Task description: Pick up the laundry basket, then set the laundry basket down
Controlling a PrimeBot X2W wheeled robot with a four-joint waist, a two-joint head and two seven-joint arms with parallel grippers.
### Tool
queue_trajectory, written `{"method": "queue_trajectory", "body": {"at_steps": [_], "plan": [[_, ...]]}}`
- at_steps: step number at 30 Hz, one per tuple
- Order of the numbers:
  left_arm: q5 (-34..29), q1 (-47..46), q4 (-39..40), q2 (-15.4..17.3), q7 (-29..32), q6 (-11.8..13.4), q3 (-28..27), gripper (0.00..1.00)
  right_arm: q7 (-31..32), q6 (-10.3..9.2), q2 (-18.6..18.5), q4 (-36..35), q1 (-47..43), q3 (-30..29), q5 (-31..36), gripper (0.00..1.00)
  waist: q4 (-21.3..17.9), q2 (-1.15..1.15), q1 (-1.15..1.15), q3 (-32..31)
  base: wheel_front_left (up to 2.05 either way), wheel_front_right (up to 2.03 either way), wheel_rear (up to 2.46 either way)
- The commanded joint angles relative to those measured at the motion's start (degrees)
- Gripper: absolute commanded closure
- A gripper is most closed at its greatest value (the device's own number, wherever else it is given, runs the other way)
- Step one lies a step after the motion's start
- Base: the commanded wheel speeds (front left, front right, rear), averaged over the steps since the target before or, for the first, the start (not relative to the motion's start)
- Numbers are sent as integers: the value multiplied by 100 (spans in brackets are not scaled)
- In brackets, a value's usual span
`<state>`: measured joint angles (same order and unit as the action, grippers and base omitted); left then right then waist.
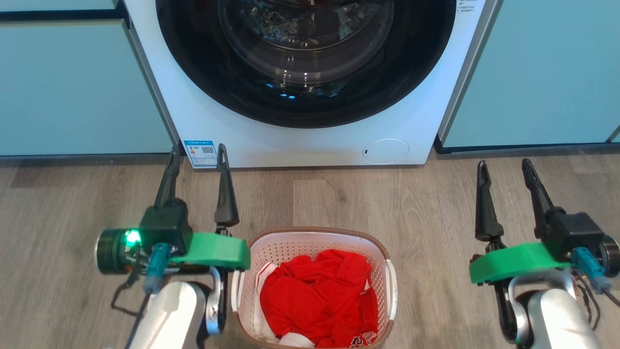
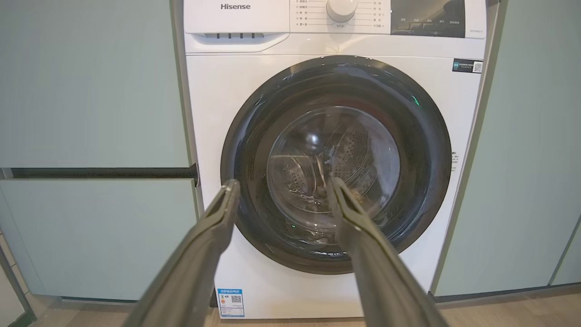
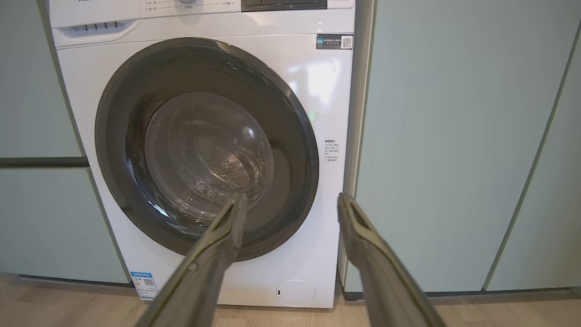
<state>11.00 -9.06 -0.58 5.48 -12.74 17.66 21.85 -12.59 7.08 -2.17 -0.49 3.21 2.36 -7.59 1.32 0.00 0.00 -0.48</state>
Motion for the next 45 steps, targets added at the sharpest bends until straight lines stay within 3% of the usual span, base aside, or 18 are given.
{"method": "queue_trajectory", "body": {"at_steps": [1,4,9,17,26,45], "plan": [[-198,-100,231,-22,-80,20,-173,0,-95,38,-66,-240,186,158,203,0,6,0,0,-4,0,0,0],[-240,-18,143,-103,-130,-71,-262,0,-146,39,-67,-159,147,141,301,0,8,0,0,-13,0,0,0],[-240,100,-500,-208,-214,-572,-392,0,-230,41,-70,301,81,142,403,0,3,0,0,-44,0,0,0],[53,176,-1225,-256,-226,-1092,-511,0,-241,41,-71,1182,166,217,270,0,-19,0,0,-70,0,0,0],[414,135,-1459,-259,-226,-1170,-580,0,-241,41,-71,1167,216,255,279,0,-25,0,0,-72,0,0,0],[476,64,-1736,-259,-226,-1113,-577,0,-241,41,-71,1322,257,317,262,0,-9,0,0,119,0,0,0]]}}
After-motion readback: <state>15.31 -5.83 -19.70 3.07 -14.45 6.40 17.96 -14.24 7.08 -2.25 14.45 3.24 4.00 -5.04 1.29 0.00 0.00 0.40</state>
